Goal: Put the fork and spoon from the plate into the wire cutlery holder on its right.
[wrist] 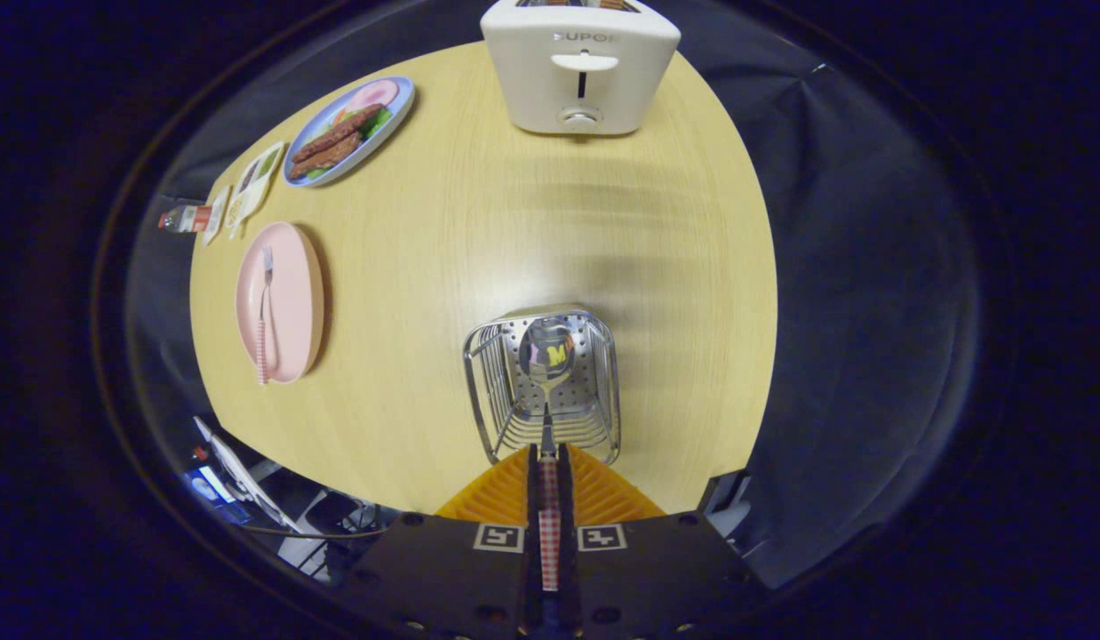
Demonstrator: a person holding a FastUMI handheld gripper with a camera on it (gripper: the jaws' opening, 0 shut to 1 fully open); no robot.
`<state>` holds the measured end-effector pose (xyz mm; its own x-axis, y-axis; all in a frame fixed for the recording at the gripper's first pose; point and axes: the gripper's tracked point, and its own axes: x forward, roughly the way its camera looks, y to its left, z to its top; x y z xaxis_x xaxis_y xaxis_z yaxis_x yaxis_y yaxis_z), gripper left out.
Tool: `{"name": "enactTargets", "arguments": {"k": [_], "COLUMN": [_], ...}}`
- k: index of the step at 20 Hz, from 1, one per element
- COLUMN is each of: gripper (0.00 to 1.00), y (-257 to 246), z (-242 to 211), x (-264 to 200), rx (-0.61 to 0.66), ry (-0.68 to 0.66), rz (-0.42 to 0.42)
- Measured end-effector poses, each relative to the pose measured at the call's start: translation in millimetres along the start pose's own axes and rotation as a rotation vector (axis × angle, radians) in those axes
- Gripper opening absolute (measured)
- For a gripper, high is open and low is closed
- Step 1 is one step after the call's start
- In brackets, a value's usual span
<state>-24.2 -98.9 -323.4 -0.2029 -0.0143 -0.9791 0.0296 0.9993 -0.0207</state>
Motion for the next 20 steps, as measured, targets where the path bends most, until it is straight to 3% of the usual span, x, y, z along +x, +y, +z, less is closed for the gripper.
{"name": "enactTargets", "arguments": {"k": [6, 12, 17, 20], "gripper": [0.07, 0.17, 0.43, 0.77], "y": [6.1, 8.1, 39.8, 64.5], "z": [6.7, 21.5, 21.5, 19.6], "x": [6.3, -4.3, -18.0, -29.1], "rx": [0.043, 0.037, -0.007, -0.035], "ry": [0.013, -0.09, -0.178, -0.232], "rz": [0.017, -0.007, 0.023, 0.019]}}
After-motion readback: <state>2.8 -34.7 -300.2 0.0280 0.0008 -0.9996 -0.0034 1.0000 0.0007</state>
